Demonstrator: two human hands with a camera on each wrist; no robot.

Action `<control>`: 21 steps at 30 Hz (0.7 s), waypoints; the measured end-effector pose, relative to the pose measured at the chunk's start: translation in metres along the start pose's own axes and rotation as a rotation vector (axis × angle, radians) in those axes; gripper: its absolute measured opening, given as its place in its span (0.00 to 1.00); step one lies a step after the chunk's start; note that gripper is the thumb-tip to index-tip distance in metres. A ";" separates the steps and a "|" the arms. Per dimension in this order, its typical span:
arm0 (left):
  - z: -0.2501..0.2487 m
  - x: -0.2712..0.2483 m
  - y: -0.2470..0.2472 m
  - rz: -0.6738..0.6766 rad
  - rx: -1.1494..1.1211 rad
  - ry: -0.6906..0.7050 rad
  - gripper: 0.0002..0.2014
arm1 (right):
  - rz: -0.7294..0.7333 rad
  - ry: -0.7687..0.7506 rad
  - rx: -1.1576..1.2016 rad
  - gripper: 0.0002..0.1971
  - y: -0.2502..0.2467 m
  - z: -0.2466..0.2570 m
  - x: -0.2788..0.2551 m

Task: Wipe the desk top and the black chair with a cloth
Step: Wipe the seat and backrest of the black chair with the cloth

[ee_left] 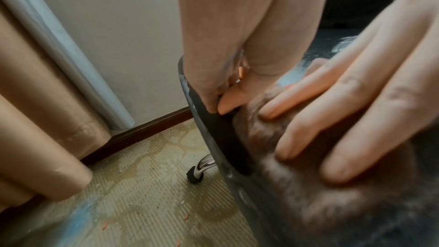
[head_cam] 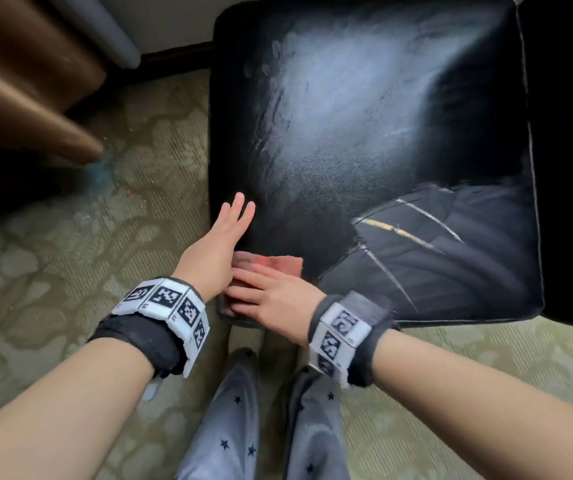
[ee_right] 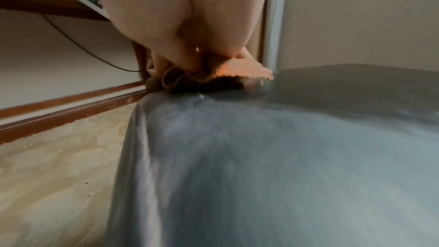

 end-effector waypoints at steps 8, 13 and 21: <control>-0.013 0.008 -0.014 0.036 0.129 -0.117 0.45 | 0.071 -0.111 -0.210 0.19 0.031 0.022 0.025; -0.018 0.006 -0.014 0.045 0.096 -0.129 0.43 | -0.027 -0.005 0.035 0.20 0.006 -0.008 -0.057; -0.014 0.010 -0.012 0.087 0.127 -0.144 0.38 | -0.352 0.282 -0.153 0.20 0.031 0.003 -0.085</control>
Point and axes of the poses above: each hand's wrist, its own x-axis towards the middle knuckle, its own y-axis out of the palm, z = x × y, the point moved 1 cm from there along x, towards the middle knuckle, and after that the axes turned 1 degree about z, right-handed, at the moved point
